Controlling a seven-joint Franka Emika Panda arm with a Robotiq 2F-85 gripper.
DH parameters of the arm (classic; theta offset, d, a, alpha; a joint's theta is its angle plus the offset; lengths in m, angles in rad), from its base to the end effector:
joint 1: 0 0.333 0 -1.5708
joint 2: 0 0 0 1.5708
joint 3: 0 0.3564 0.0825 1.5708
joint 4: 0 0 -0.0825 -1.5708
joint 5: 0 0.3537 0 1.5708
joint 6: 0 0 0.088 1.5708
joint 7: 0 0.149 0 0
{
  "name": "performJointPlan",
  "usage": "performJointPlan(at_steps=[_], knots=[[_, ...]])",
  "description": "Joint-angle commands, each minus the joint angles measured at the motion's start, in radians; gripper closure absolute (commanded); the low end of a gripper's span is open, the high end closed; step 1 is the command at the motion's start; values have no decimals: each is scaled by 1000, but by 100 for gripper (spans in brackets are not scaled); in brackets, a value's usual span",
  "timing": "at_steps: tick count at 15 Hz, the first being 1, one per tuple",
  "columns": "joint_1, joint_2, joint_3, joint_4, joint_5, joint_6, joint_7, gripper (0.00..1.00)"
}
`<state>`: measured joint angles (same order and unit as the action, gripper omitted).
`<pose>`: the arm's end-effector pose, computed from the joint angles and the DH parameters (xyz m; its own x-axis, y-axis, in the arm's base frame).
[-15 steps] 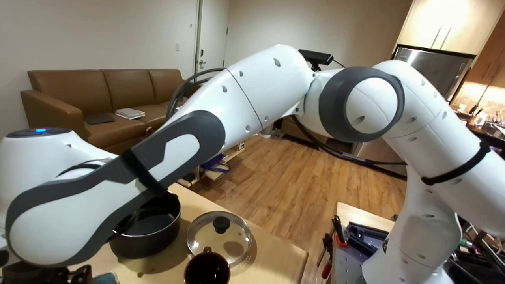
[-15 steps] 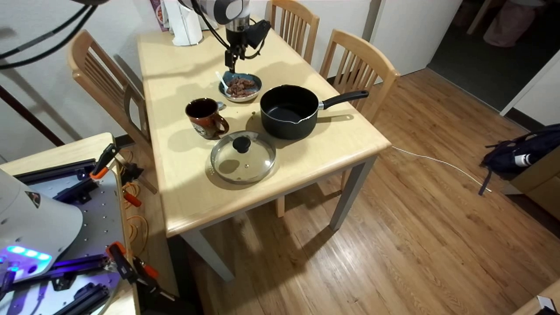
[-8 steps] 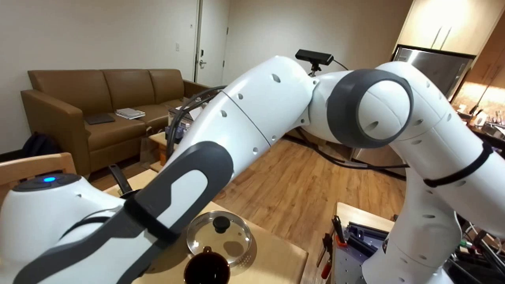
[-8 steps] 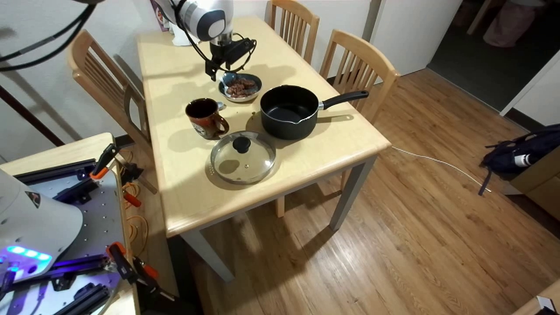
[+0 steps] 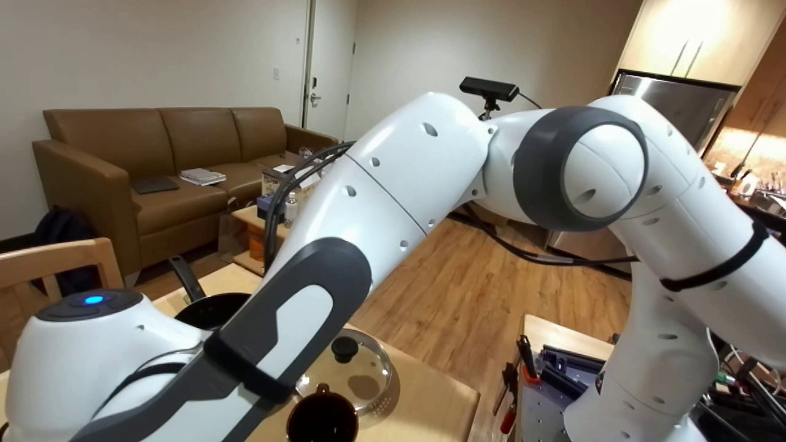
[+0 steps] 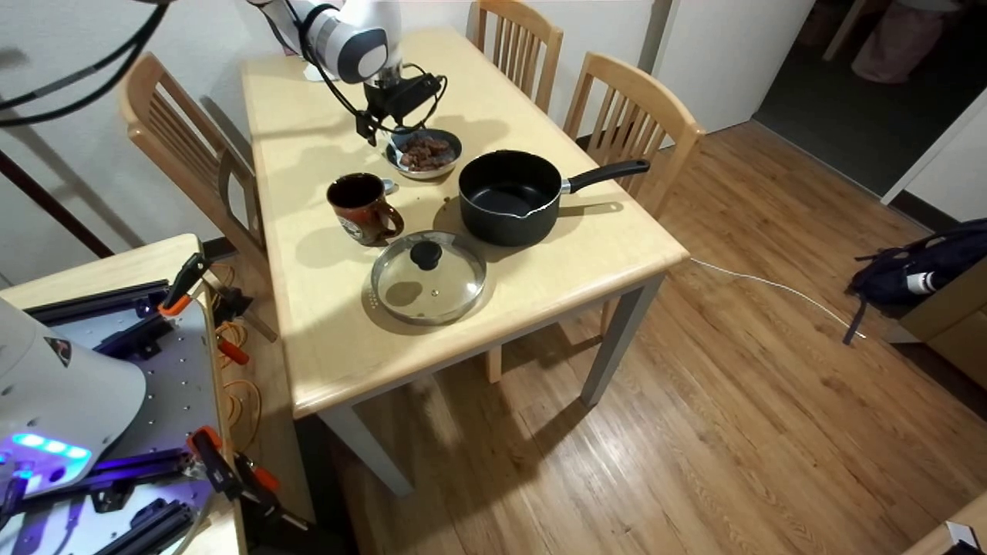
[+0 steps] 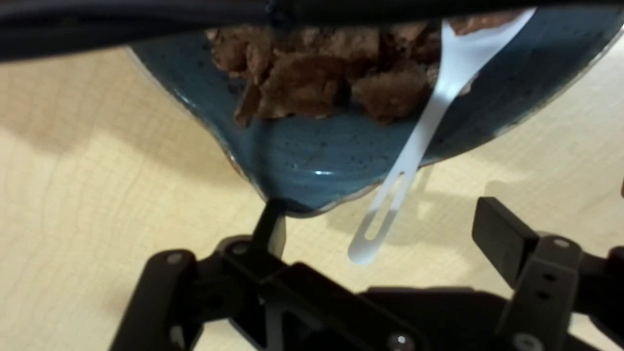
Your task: Remove the spoon from the bowl and put it in the mug
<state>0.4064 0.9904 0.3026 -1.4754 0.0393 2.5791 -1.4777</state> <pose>0.5890 0.4482 0.1198 -0.4157 0.8642 0.2836 0.9089 0.4058 0.0955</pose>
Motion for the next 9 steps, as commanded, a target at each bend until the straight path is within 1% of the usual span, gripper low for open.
performJointPlan(at_steps=[1,5,9], knots=[[-13,-11,24,-11,-69,-3,51,0],[3,-21,30,-36,-106,17,108,0],[44,-62,10,-110,-152,102,234,0]])
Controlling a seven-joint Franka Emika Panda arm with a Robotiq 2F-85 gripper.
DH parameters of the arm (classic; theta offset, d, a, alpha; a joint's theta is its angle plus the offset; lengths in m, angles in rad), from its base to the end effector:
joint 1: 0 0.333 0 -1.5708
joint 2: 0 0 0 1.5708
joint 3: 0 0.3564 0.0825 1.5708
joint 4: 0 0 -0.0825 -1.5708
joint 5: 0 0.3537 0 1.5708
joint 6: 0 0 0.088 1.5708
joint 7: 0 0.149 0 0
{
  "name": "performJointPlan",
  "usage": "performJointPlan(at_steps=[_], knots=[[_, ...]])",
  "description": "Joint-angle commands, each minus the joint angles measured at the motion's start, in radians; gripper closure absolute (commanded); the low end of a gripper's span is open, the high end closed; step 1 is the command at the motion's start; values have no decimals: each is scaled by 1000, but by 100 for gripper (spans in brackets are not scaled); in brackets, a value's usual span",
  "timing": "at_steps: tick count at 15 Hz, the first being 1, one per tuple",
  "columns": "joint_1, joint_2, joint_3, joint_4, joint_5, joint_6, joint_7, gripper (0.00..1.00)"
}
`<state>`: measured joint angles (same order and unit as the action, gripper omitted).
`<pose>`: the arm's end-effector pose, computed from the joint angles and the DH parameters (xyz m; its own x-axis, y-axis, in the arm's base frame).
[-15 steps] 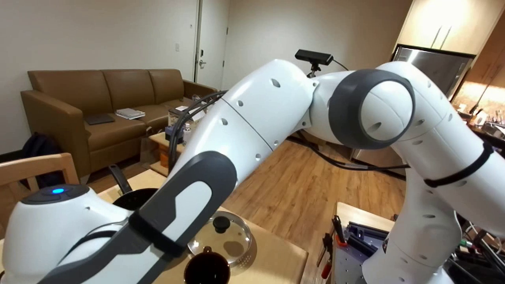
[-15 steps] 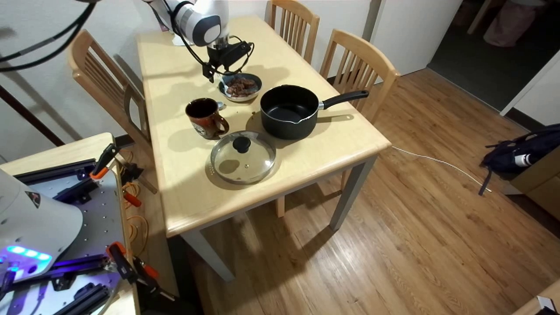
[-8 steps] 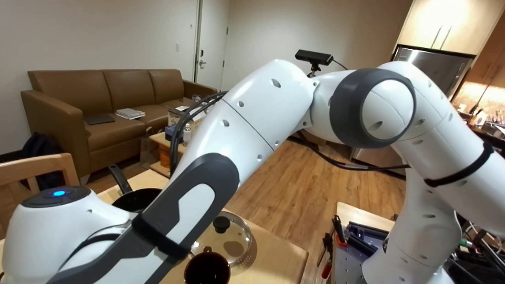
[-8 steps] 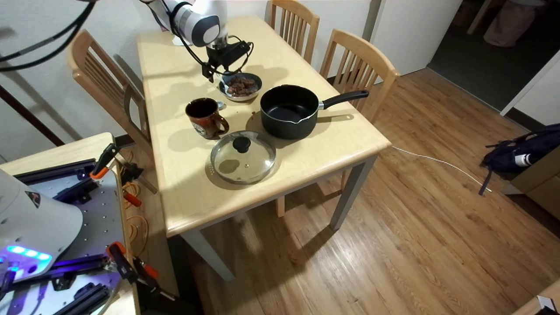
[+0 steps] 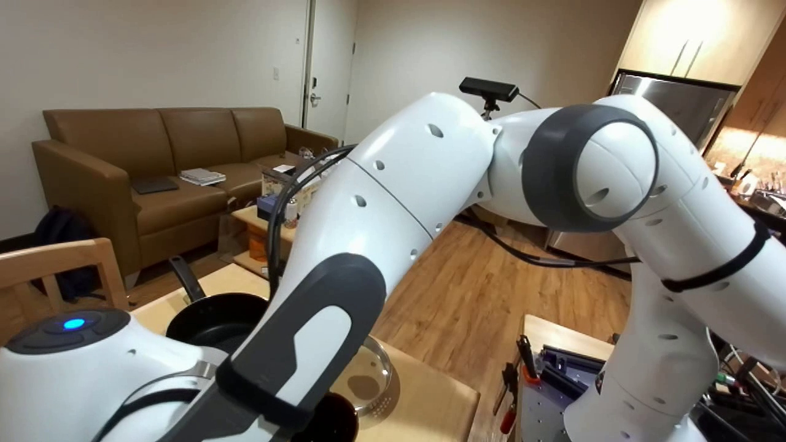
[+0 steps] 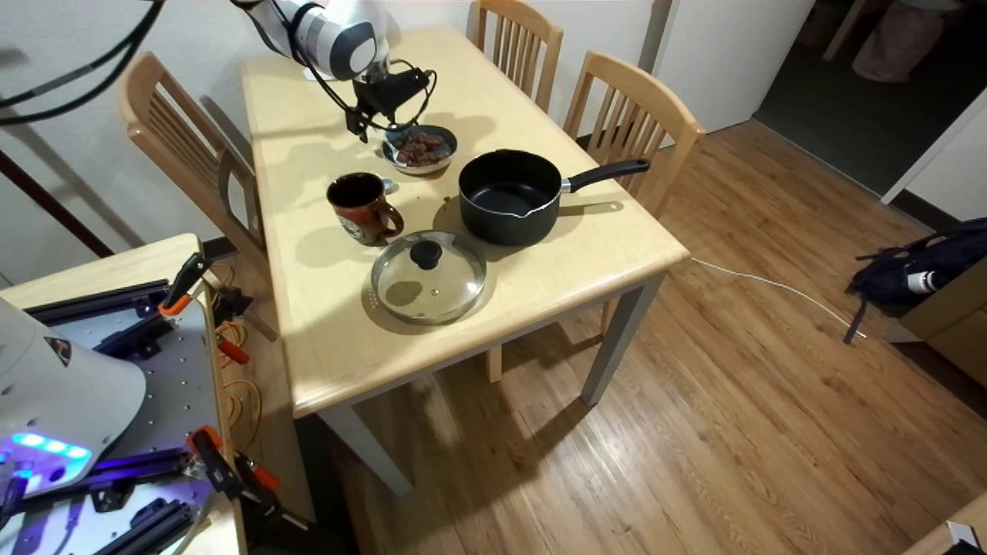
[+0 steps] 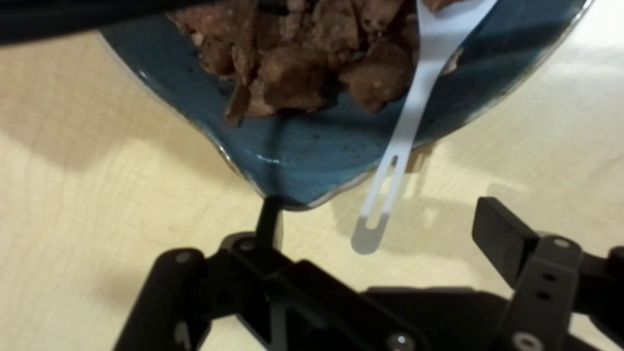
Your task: Remove the spoon from the bowl and put it in the mug
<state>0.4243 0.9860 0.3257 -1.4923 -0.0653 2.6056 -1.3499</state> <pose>0.5717 0.4693 0.1228 -0.4073 0.8767 0.2559 0.9133 0.3931 0.1067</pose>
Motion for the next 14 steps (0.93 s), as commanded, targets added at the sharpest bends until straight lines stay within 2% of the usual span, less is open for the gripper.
performJointPlan(at_steps=[1,6,7,10,14], knots=[[38,-72,-20,-114,-66,100,140,0],[71,-119,-42,-203,-166,204,289,0],[48,-54,-4,-120,-168,159,254,0],[47,-53,-1,-122,-179,159,261,0],[12,-35,24,-92,-164,91,238,0]])
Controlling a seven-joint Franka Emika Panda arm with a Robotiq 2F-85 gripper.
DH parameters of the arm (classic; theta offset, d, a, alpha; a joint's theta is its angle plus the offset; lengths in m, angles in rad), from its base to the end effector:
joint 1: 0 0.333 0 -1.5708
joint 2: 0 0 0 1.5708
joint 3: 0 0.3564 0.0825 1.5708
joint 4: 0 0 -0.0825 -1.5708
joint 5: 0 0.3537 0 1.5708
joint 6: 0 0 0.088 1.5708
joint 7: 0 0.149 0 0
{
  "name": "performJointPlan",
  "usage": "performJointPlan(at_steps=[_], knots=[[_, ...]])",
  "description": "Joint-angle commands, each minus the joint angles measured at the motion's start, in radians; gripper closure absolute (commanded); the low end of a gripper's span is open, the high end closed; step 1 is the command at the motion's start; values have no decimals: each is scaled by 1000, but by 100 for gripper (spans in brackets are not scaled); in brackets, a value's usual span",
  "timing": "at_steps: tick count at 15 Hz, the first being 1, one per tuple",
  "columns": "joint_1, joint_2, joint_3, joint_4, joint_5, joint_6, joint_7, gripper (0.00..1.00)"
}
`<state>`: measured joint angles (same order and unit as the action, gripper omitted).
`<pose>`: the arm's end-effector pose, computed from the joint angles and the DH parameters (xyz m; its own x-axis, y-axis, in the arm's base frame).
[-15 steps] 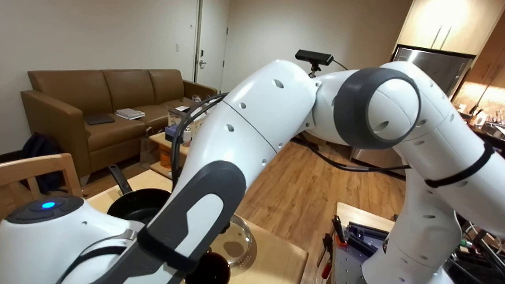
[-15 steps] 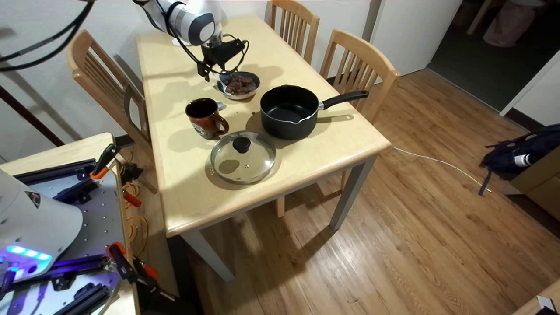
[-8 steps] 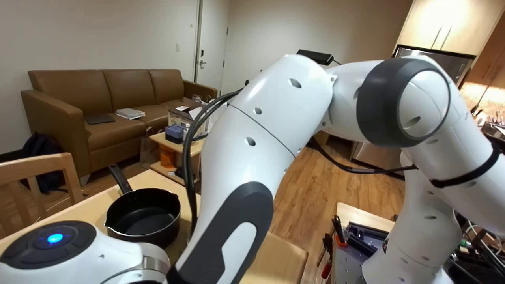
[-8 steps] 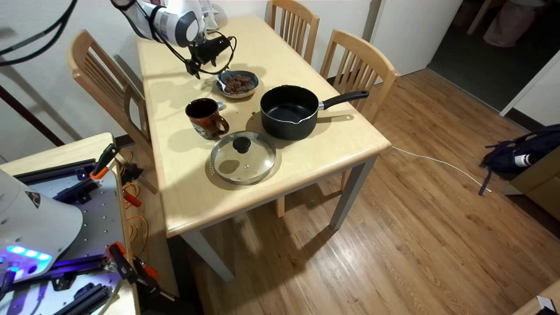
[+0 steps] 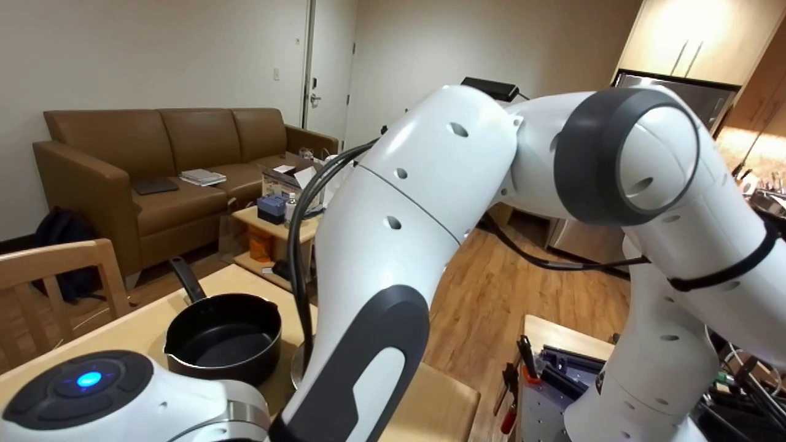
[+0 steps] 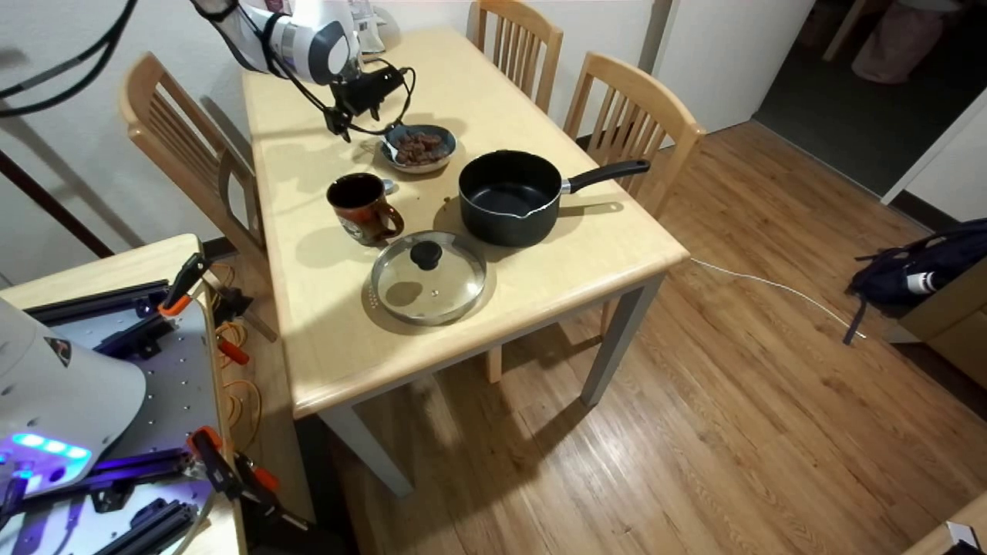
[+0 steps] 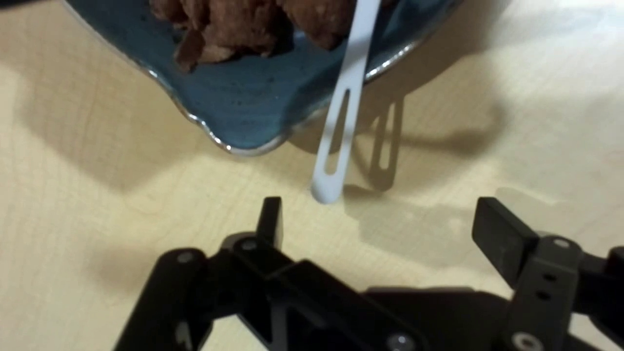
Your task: Remove the spoon from the bowl and put it in the mug
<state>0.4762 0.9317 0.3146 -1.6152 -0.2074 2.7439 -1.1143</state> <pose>0.5315 0.4923 0.1287 -0.3657 0.9034 0.2239 0.9276 0.3341 0.1670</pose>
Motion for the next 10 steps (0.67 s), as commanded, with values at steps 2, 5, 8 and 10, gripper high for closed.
performJointPlan(at_steps=[2,5,8,10], knots=[[-53,22,38,38,-21,-65,-1,25],[-62,26,36,49,-22,-79,-1,40],[-62,28,38,57,-22,-90,-1,61],[-60,31,37,62,-22,-98,-1,74]])
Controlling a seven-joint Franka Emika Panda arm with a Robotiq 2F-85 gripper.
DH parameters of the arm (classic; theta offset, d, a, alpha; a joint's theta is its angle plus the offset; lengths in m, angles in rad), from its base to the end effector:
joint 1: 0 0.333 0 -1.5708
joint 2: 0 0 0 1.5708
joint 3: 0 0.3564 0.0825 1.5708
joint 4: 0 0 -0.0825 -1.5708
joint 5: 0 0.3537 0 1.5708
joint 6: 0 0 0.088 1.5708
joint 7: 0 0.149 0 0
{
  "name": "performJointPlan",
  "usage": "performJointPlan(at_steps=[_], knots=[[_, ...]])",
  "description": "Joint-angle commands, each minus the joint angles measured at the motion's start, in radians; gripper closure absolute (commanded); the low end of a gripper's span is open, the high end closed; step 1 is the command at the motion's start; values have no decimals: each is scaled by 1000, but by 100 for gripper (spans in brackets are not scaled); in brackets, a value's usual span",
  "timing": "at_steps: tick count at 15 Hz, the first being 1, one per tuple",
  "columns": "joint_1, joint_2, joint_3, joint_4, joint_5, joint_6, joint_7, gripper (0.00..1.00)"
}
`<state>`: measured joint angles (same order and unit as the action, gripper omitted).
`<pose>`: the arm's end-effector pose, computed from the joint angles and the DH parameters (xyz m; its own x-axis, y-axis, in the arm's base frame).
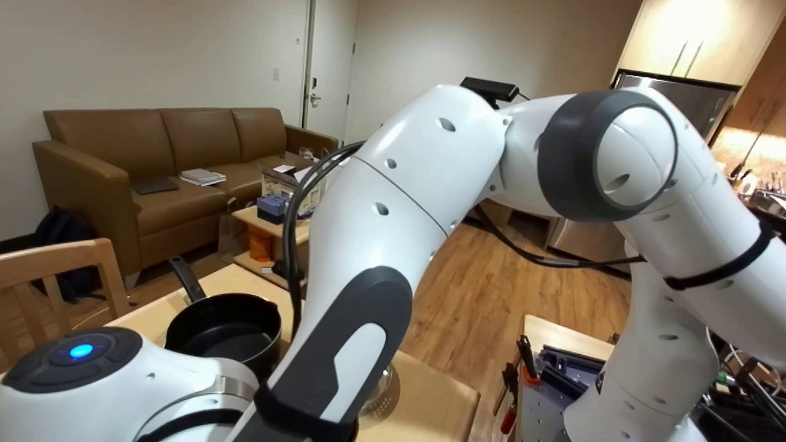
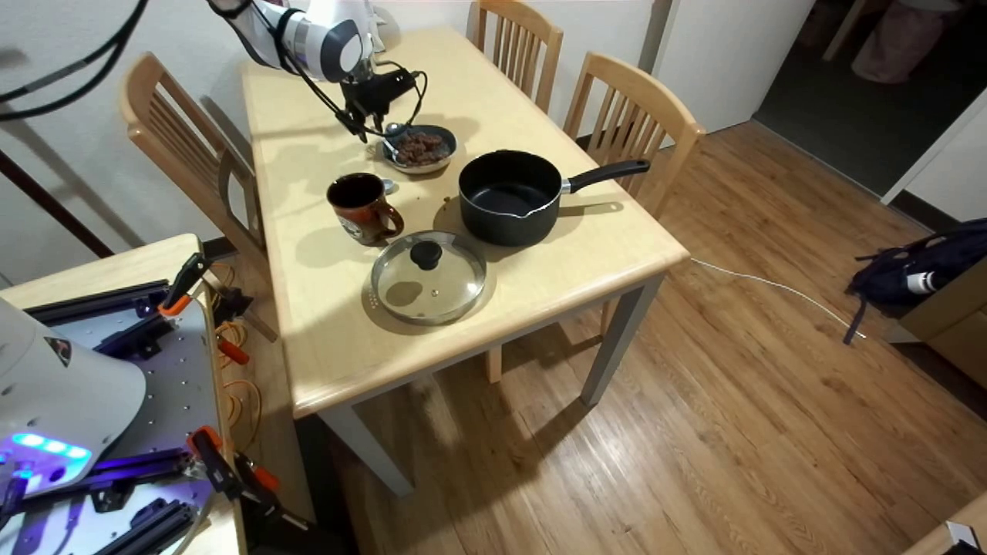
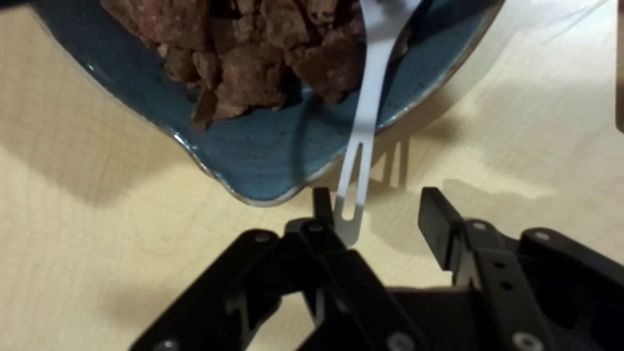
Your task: Remove the spoon from the bowl and put it in the mug
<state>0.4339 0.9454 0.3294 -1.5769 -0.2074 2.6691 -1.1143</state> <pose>0.5503 0.4745 0.1271 -0.3267 0.9209 0.2127 0.9439 0.3067 0.1221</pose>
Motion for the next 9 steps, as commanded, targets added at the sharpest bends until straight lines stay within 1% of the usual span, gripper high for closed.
performJointPlan(at_steps=[1,2,4,6,7,9], knots=[[-17,19,24,25,-22,-25,-1,80],[-17,20,24,24,-22,-23,-3,87],[-17,21,27,24,-24,-22,-6,98],[-5,12,21,19,-31,-22,2,99],[10,-2,10,3,-44,-3,16,96],[28,-9,-3,-16,-76,42,18,96]])
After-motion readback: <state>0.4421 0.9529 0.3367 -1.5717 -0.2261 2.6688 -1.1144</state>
